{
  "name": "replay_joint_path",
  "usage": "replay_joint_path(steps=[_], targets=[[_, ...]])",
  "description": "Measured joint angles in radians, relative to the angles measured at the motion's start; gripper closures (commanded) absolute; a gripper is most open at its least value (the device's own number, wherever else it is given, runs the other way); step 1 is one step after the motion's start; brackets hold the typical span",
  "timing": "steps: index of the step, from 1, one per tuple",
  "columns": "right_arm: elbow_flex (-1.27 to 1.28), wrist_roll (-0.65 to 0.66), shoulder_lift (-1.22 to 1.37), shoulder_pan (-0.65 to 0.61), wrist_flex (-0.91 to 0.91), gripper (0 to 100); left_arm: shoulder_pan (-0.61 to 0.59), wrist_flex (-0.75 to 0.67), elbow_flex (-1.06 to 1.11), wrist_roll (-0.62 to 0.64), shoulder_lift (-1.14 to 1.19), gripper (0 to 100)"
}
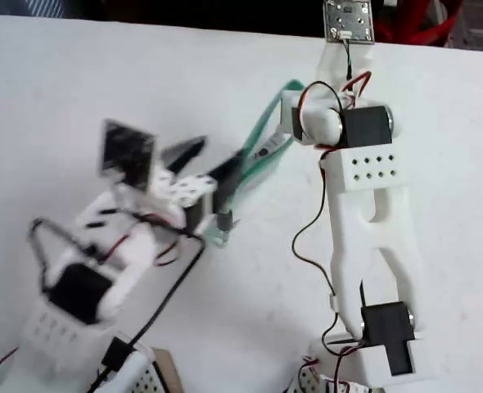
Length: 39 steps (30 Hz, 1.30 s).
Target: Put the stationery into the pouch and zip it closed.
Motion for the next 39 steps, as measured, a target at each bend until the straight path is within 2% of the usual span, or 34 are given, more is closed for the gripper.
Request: replay_joint_path(steps=[4, 6, 8, 12, 15, 19, 23, 28, 33, 35, 39], targets=[[0.0, 0.0, 0.0, 0.0, 0.0, 97.7, -0.018, 0.178, 0.0, -0.176, -0.164, 79], [0.0, 0.0, 0.0, 0.0, 0.0, 97.7, -0.034, 0.201, 0.035, -0.259, -0.245, 79], [0.0, 0.0, 0.0, 0.0, 0.0, 97.7, -0.074, 0.187, 0.112, -0.313, -0.287, 79], [0.0, 0.0, 0.0, 0.0, 0.0, 97.7, -0.157, 0.025, 0.347, -0.353, -0.29, 79], [0.0, 0.0, 0.0, 0.0, 0.0, 97.7, -0.147, 0.008, 0.453, -0.344, -0.302, 79], [0.0, 0.0, 0.0, 0.0, 0.0, 97.7, -0.02, 0.098, 0.454, -0.216, -0.35, 79], [0.0, 0.0, 0.0, 0.0, 0.0, 97.7, 0.084, 0.061, 0.505, -0.187, -0.361, 79], [0.0, 0.0, 0.0, 0.0, 0.0, 97.7, 0.106, -0.008, 0.568, -0.181, -0.359, 79], [0.0, 0.0, 0.0, 0.0, 0.0, 97.7, 0.157, 0.106, 0.522, -0.117, -0.385, 78], [0.0, 0.0, 0.0, 0.0, 0.0, 97.7, 0.172, 0.103, 0.511, -0.078, -0.413, 79], [0.0, 0.0, 0.0, 0.0, 0.0, 97.7, 0.175, -0.02, 0.555, -0.055, -0.413, 83]])
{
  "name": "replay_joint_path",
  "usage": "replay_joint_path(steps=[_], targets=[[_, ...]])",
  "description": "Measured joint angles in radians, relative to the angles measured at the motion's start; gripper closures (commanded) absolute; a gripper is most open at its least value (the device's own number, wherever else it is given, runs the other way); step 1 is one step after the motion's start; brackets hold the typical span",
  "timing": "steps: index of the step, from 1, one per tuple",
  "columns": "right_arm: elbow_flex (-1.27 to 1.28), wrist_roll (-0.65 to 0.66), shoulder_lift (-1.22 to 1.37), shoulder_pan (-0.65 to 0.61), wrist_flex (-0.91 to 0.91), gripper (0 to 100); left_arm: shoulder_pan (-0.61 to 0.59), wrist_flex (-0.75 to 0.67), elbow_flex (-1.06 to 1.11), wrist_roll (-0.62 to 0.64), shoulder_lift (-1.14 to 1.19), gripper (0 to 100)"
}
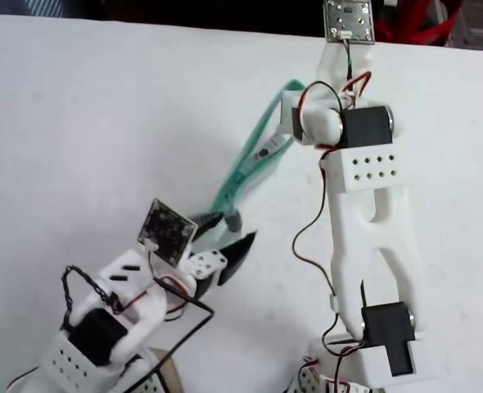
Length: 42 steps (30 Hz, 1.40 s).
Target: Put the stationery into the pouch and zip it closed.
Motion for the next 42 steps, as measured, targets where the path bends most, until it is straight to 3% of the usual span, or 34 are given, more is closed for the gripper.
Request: replay_joint_path(steps=[10, 14, 18, 26, 37, 42], targets=[[0.0, 0.0, 0.002, 0.0, 0.0, 97.7, 0.0, -0.152, 0.051, 0.003, 0.092, 98], [0.0, 0.0, 0.002, 0.0, 0.0, 97.7, -0.003, -0.149, 0.049, 0.002, 0.092, 98], [0.002, 0.0, 0.0, 0.0, 0.0, 97.7, -0.017, -0.038, -0.026, -0.028, 0.064, 98], [-0.003, -0.003, -0.002, -0.002, 0.025, 97.7, -0.212, 0.071, -0.339, -0.098, 0.081, 98], [0.005, 0.052, -0.041, -0.069, 0.149, 97.8, -0.405, 0.072, -0.732, -0.141, 0.575, 98], [0.017, 0.12, -0.124, -0.143, 0.224, 97.7, -0.486, 0.072, -0.85, -0.164, 0.667, 98]])
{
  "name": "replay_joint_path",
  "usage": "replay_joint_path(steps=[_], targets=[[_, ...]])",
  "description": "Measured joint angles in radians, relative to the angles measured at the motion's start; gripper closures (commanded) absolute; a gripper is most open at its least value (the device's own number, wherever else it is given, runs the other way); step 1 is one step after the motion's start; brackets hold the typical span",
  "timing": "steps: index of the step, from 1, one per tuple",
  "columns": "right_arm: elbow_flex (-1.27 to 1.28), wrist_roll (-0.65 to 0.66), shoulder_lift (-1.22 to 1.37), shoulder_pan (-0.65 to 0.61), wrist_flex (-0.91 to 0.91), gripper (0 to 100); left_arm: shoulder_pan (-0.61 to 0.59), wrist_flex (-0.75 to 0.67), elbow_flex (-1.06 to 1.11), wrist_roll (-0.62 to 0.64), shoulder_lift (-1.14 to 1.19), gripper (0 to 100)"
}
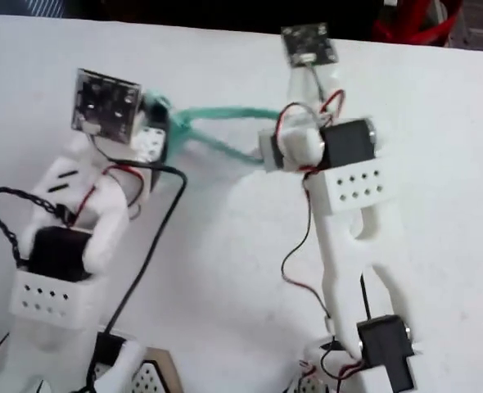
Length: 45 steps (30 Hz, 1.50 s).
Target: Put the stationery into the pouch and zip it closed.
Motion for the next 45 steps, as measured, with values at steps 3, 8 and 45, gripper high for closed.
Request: replay_joint_path(steps=[3, 8, 45], targets=[[0.0, 0.043, -0.034, -0.063, 0.018, 93.6, -0.037, 0.0, -0.014, -0.035, 0.0, 98], [0.0, 0.072, -0.038, -0.133, 0.02, 86.8, -0.063, 0.0, 0.003, -0.064, 0.003, 98], [0.342, 0.486, -0.554, -0.245, -0.064, 68.6, -0.081, -0.061, 0.163, -0.069, 0.008, 98]])
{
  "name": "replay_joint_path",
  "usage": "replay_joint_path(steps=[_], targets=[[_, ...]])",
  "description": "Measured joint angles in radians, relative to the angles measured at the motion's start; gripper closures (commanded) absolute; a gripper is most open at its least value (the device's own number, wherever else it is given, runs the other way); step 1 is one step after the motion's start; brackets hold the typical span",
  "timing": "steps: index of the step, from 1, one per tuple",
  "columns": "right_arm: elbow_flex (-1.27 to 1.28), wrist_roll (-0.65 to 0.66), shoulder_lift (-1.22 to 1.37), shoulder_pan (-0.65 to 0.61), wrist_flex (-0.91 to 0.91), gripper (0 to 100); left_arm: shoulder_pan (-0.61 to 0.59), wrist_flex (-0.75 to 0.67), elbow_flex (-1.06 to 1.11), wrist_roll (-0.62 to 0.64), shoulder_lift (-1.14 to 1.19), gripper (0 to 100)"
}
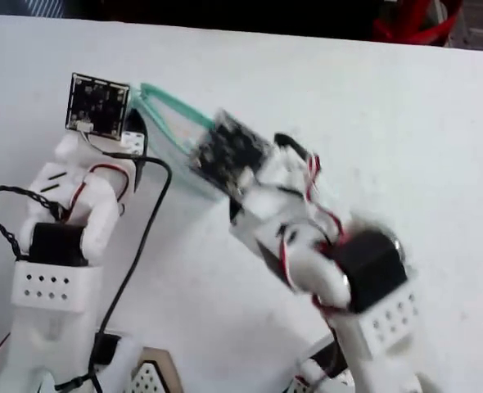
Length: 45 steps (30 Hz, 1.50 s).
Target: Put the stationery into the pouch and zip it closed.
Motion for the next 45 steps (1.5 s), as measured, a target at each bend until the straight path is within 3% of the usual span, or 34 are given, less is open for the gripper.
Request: replay_joint_path(steps=[3, 7, 9, 12, 14, 19, 31, 34, 40, 45], targets=[[0.267, -0.038, -0.147, 0.035, -0.152, 68.6, 0.0, 0.0, 0.0, 0.0, 0.0, 98], [0.624, -0.258, -0.333, 0.04, -0.457, 68.8, 0.0, 0.0, 0.0, 0.0, 0.0, 98], [0.775, -0.361, -0.428, 0.043, -0.609, 72.0, 0.0, 0.0, 0.0, 0.0, 0.0, 98], [0.947, -0.41, -0.569, 0.02, -0.732, 78.6, 0.0, 0.0, 0.0, 0.0, 0.0, 98], [0.999, -0.414, -0.657, 0.023, -0.73, 76.6, 0.0, 0.0, 0.0, 0.0, 0.0, 98], [1.036, -0.419, -0.758, -0.006, -0.735, 57.7, 0.0, 0.0, 0.0, 0.0, 0.0, 98], [1.076, -0.382, -0.463, -0.043, -1.074, 60.3, 0.0, 0.0, 0.0, 0.0, 0.0, 98], [1.068, -0.356, -0.404, -0.087, -1.14, 68.7, 0.0, 0.0, 0.0, 0.0, 0.0, 98], [1.066, -0.344, -0.296, -0.091, -1.307, 98.5, 0.0, 0.0, 0.002, 0.0, 0.0, 98], [1.06, -0.292, -0.232, -0.091, -1.37, 98.0, -0.002, 0.0, 0.002, 0.0, 0.0, 98]])
